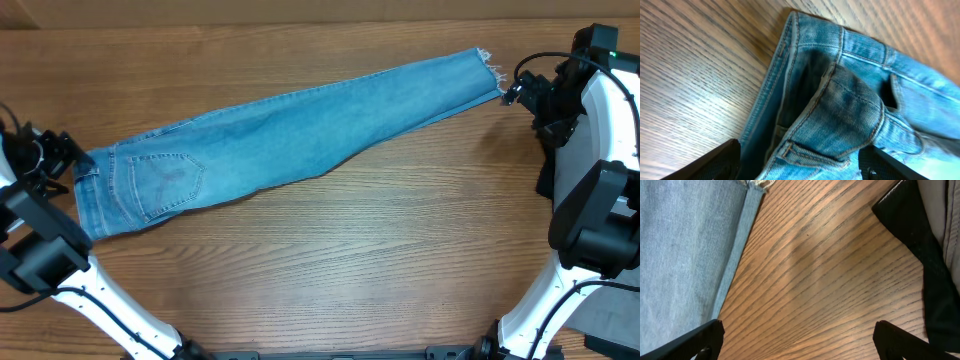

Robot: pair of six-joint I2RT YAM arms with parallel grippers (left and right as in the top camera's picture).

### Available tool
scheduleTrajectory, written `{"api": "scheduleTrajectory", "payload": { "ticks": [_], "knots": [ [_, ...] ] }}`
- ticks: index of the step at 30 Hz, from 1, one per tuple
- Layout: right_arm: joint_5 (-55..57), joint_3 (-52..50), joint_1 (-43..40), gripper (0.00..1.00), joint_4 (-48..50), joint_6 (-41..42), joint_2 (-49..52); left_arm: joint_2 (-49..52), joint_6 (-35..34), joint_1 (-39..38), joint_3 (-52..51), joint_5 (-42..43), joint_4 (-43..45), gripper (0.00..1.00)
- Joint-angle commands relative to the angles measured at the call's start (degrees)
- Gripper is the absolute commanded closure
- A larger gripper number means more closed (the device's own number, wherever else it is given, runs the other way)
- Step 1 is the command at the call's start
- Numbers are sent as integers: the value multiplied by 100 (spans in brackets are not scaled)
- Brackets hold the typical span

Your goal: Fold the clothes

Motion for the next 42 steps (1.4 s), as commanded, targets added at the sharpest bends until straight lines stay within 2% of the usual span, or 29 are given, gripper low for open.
{"api": "scheduleTrajectory", "payload": {
  "ticks": [1, 7, 10, 20, 21, 23, 26, 27, 32, 36, 42],
  "knots": [
    [59, 94, 7, 0, 26, 28, -129, -7, -151, 424, -20, 1025, 66, 22],
    [59, 94, 7, 0, 26, 28, -129, -7, 219, 608, -20, 1687, 138, 22],
    [59, 94, 7, 0, 26, 28, -129, -7, 229, 597, -22, 1705, 195, 20],
    [59, 94, 7, 0, 26, 28, -129, -7, 118, 170, -634, 1685, 999, 25],
    [59, 94, 7, 0, 26, 28, -129, -4, 39, 162, -730, 1690, 1102, 27],
    [59, 94, 7, 0, 26, 28, -129, -7, -61, 160, -876, 1700, 1233, 37],
    [59, 94, 7, 0, 26, 28, -129, -13, -55, 173, -894, 1757, 1222, 87],
    [59, 94, 7, 0, 26, 28, -129, -22, -55, 181, -870, 1788, 1185, 96],
    [59, 94, 7, 0, 26, 28, -129, -153, -42, 323, -527, 1838, 748, 96],
    [59, 94, 7, 0, 26, 28, -129, -498, -354, 529, -461, 1766, 654, 96],
    [59, 94, 7, 0, 26, 28, -129, -656, -459, 560, -468, 361, 538, 95]
  ]
}}
